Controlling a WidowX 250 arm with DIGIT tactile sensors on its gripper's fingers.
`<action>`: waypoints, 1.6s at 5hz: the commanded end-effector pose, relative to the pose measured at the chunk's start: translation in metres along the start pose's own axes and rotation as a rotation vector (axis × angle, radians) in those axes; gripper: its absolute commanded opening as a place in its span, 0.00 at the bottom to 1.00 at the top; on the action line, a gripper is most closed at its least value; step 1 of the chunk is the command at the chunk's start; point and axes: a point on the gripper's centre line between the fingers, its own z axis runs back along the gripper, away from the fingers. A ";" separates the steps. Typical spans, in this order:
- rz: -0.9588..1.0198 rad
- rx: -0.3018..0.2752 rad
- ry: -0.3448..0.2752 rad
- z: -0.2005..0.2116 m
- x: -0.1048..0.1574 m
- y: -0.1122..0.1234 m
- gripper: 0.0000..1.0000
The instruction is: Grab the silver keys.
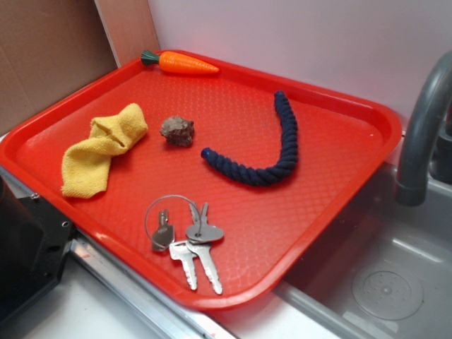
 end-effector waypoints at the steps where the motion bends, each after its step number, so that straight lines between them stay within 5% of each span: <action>1: 0.000 0.000 0.000 0.000 0.000 0.000 1.00; 3: -0.340 -0.367 -0.074 -0.090 0.003 -0.088 1.00; 4: -0.432 -0.422 -0.025 -0.120 0.002 -0.115 1.00; 5: -0.474 -0.177 0.023 -0.113 0.002 -0.101 1.00; 7: -0.474 -0.177 0.023 -0.113 0.002 -0.101 1.00; 8: -0.487 -0.235 -0.002 -0.138 -0.005 -0.077 1.00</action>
